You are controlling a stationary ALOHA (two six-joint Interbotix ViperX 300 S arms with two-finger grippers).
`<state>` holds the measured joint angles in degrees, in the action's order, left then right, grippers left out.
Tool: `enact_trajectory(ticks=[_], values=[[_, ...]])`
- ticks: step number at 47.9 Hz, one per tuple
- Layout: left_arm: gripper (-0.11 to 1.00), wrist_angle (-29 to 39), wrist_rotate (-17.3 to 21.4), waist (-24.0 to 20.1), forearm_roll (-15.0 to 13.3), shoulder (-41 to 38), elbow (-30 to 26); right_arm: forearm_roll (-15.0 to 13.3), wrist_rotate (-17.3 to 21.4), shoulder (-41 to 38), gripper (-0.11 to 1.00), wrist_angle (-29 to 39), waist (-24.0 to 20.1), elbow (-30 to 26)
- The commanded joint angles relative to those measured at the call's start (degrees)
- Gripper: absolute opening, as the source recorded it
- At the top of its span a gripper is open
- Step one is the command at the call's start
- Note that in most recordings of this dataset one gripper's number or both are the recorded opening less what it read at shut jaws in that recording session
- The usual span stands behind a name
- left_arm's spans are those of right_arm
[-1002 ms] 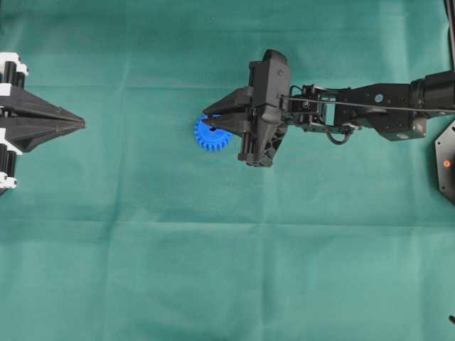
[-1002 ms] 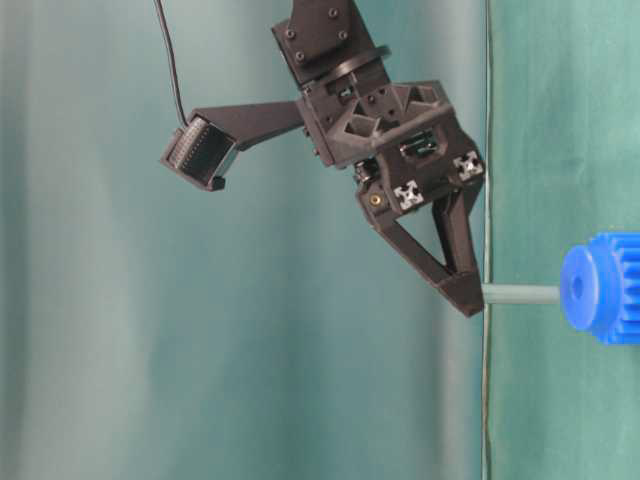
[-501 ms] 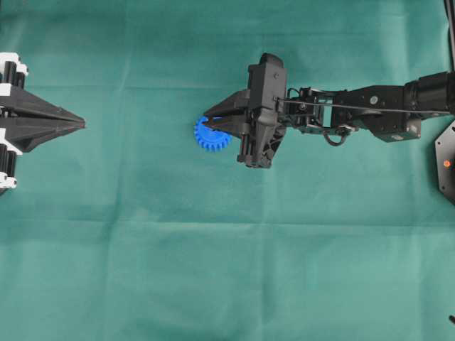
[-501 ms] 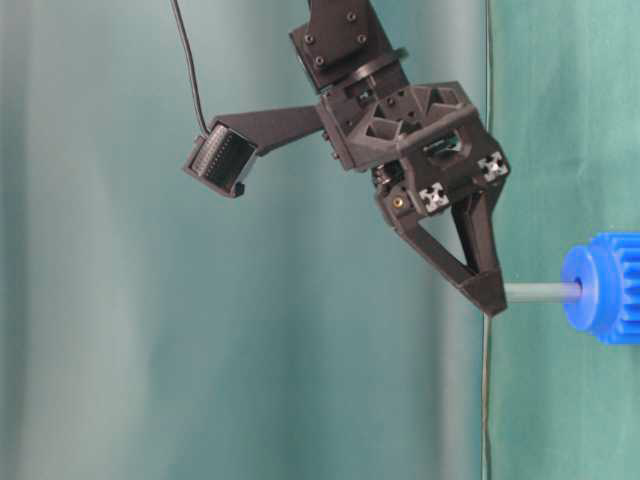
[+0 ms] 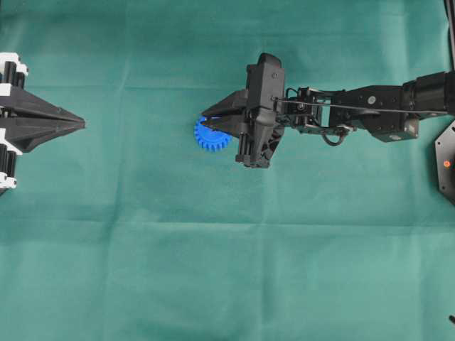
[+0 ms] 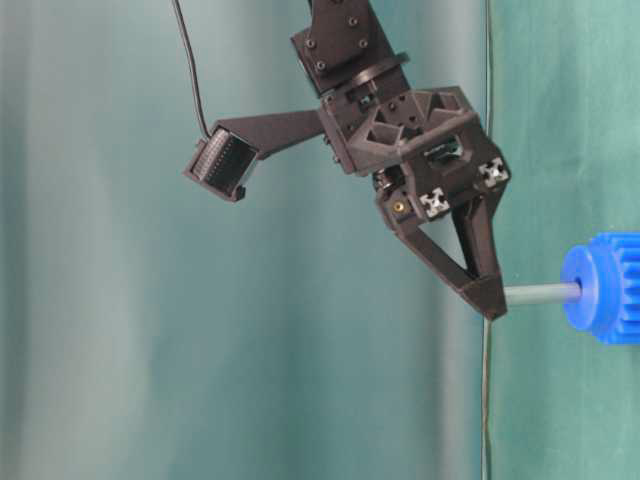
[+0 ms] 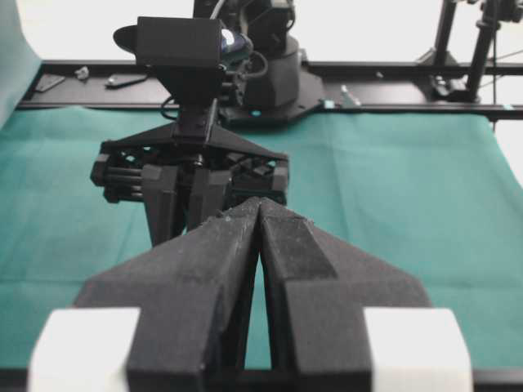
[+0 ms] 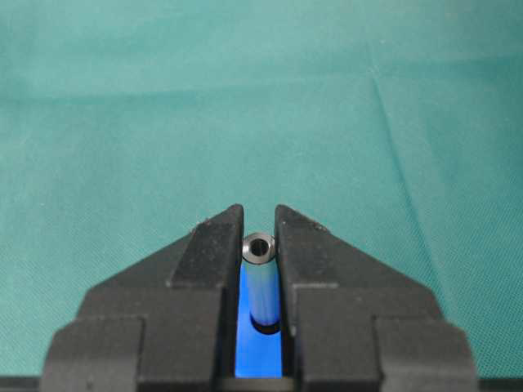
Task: Insert the shaft placed at a random location into the center hole of the small gear at another random location.
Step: 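Lower the shaft vertically into the blue gear's center hole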
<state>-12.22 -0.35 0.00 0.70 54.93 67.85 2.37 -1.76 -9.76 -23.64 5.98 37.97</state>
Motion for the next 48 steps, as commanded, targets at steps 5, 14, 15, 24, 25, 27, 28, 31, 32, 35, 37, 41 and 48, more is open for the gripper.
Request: enact_trajectory(ticks=[5,14,15,24,25,27,28,31,32,35,37,41,48], values=[[0.00,-0.35,0.00,-0.18,0.09,-0.44,-1.14,-0.09,-1.14,2.29,0.12,-0.09,-0.09,-0.35],[0.00,-0.35,-0.09,-0.09,0.09,-0.44,-1.14,-0.18,-1.93,3.60,0.12,-0.09,-0.09,-0.09],[0.00,-0.26,-0.09,-0.09,0.09,-0.44,-1.23,-0.18,-2.02,3.69,0.12,-0.09,-0.09,-0.09],[0.00,-0.26,-0.09,-0.09,0.09,-0.44,-1.14,-0.18,-2.11,3.69,0.12,-0.09,-0.09,-0.18],[0.00,-0.26,-0.09,-0.09,0.09,-0.44,-1.14,-0.18,-2.20,3.69,0.12,0.00,-0.09,-0.09],[0.00,-0.26,-0.09,-0.09,0.09,-0.44,-1.14,-0.18,-2.20,3.69,0.12,0.00,-0.09,-0.09],[0.00,-0.26,-0.09,-0.09,0.09,-0.44,-1.23,-0.18,-2.11,3.60,0.12,0.00,-0.09,0.00],[0.00,-0.35,0.00,-0.09,0.09,-0.44,-1.14,-0.18,-2.20,3.60,0.12,0.00,-0.09,0.00],[0.00,-0.26,-0.09,-0.09,0.09,-0.44,-1.14,-0.09,-2.20,3.52,0.12,0.00,-0.09,0.00],[0.00,-0.26,0.00,-0.09,0.09,-0.44,-1.14,-0.09,-2.20,3.34,0.12,-0.18,-0.09,0.00],[0.00,-0.35,-0.09,-0.09,0.09,-0.44,-1.14,-0.18,-2.20,2.99,0.12,-0.26,-0.09,0.00],[0.00,-0.26,-0.09,-0.09,0.09,-0.44,-1.14,-0.09,-2.11,2.37,0.12,-0.35,-0.09,0.00],[0.00,-0.26,-0.09,-0.09,0.09,-0.44,-1.14,0.00,-2.20,1.49,0.12,-0.35,-0.09,0.00]])
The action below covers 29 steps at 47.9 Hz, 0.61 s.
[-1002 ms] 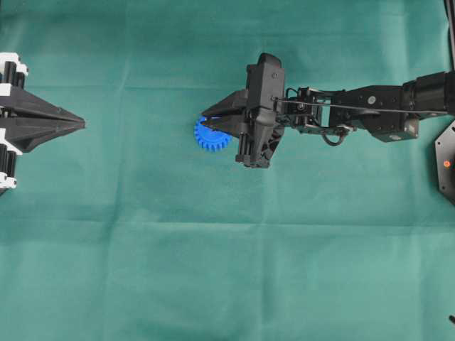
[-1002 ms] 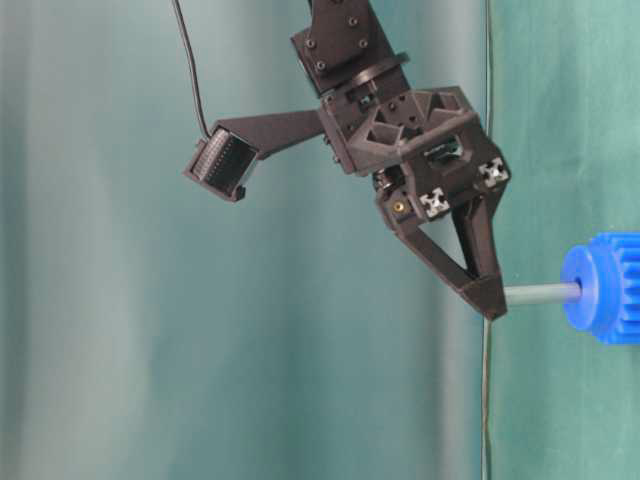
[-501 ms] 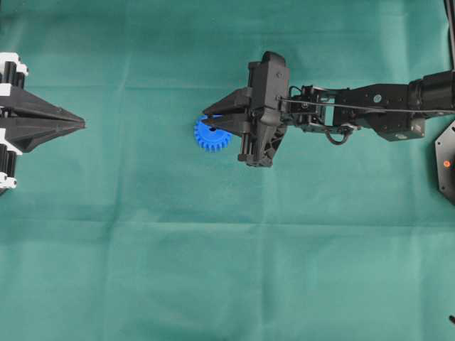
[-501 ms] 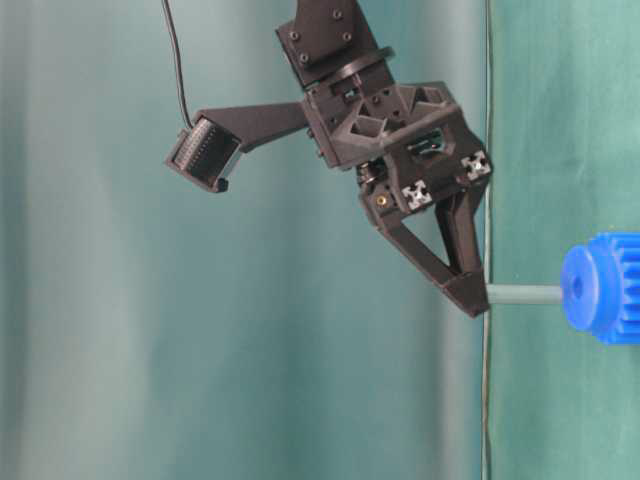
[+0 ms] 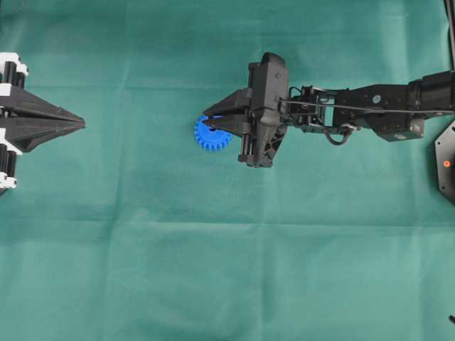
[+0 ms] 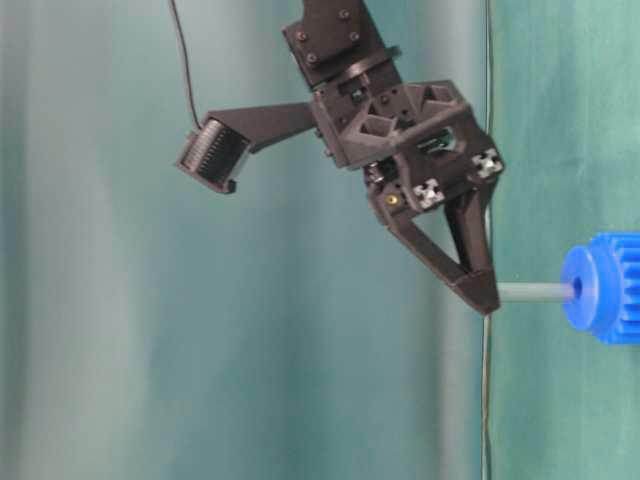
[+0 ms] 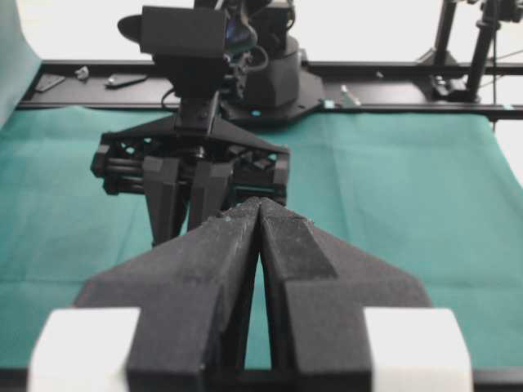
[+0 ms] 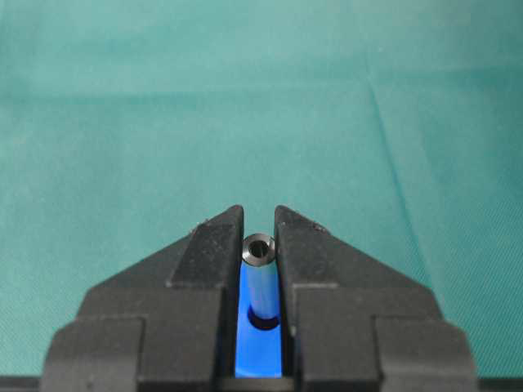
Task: Insert the shaft placed at a random location into the center hole of the small gear at another random location.
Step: 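Lower the shaft vertically into the blue gear's center hole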
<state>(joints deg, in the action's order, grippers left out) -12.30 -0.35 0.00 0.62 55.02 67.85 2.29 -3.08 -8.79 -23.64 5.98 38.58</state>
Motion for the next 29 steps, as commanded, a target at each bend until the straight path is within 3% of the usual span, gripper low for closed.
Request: enact_trajectory(ticks=[1,29], values=[[0.00,-0.18,-0.09,-0.09,0.18,-0.53,-1.14,0.18,-0.88,0.35,0.12,-0.35,-0.09,-0.62],[0.00,-0.18,-0.09,-0.09,0.18,-0.53,-1.14,0.44,-0.53,-3.16,0.12,-0.62,0.26,-0.88]])
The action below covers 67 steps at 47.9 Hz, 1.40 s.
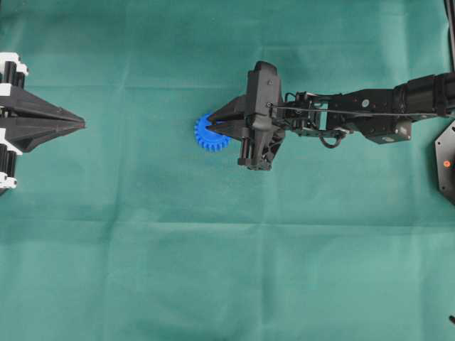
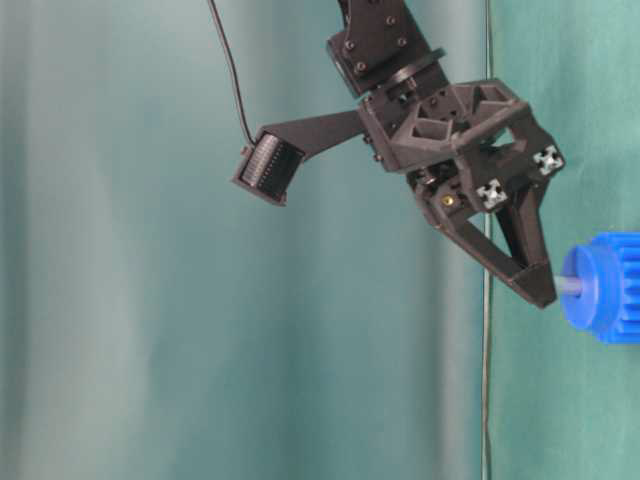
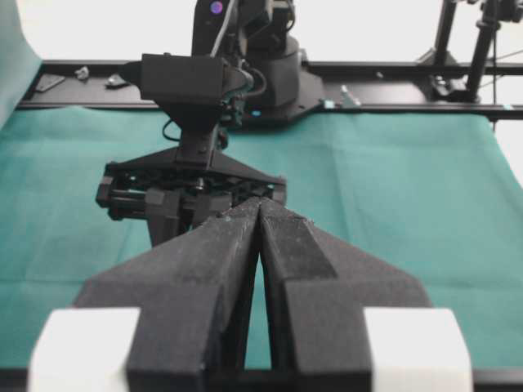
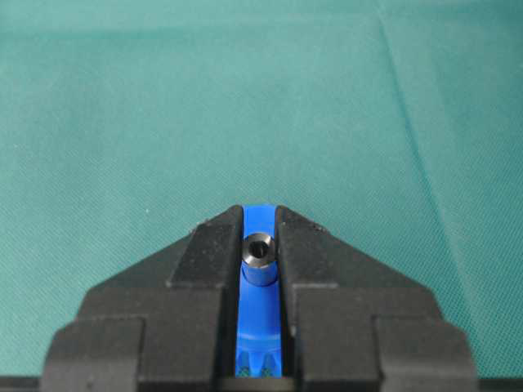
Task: Insert the shaft placed at a random location into the center hole of the small gear at another random location.
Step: 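Lower the shaft vertically into the blue gear's center hole, then open the right gripper to release the inserted shaft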
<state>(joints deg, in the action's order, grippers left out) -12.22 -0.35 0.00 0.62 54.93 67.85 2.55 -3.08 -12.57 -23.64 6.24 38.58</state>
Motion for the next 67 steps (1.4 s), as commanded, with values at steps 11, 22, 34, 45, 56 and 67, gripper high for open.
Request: enact_trajectory(ticks=[11,22,34,45,56,67], values=[[0.00,-0.18,-0.09,-0.09,0.18,-0.44,-1.14,0.18,-0.53,-0.62,0.12,-1.49,0.00,-1.05],[0.00,0.00,-0.09,-0.09,0.18,-0.44,-1.14,0.18,-0.44,-0.70,0.12,-1.76,0.00,-1.14],[0.00,0.00,-0.09,-0.09,0.18,-0.44,-1.14,0.18,-0.26,-0.70,0.12,-1.76,0.00,-1.14],[0.00,0.09,-0.09,-0.09,0.18,-0.44,-1.14,0.18,-0.35,-0.70,0.43,-2.11,0.00,-1.32],[0.00,0.00,-0.09,-0.09,0.18,-0.44,-1.14,0.09,-0.35,-0.26,0.78,-2.55,-0.09,-1.58],[0.00,0.00,-0.09,-0.09,0.18,-0.44,-1.14,-0.18,-0.62,3.16,0.74,-1.76,0.00,-1.32]])
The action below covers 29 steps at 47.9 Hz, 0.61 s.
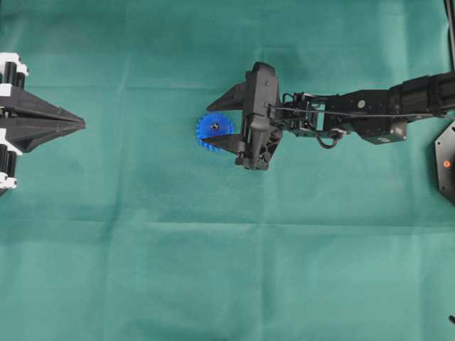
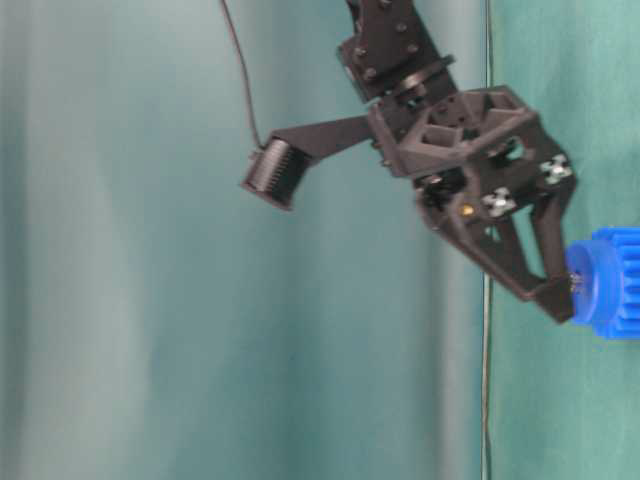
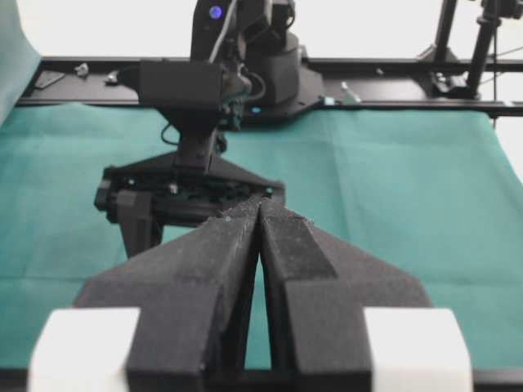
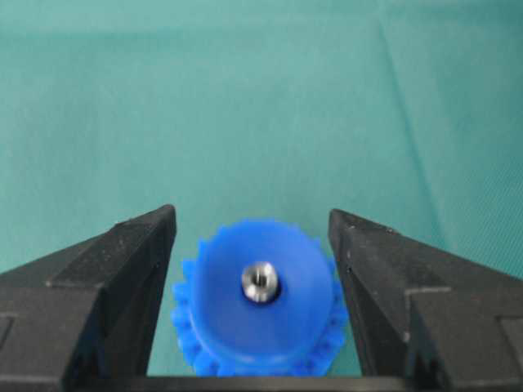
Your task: Insert the shaft placed at a random location into the center hole of the small gear at another random location.
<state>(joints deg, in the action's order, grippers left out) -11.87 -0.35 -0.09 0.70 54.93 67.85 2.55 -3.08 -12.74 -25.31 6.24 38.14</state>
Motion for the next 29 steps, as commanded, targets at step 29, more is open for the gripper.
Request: enact_trajectory(ticks=[29], values=[[0.00,-0.35,-0.09,0.00,0.09,-0.44,-1.14,-0.09,-0.44,12.48,0.74,3.96,-0.35,0.88]])
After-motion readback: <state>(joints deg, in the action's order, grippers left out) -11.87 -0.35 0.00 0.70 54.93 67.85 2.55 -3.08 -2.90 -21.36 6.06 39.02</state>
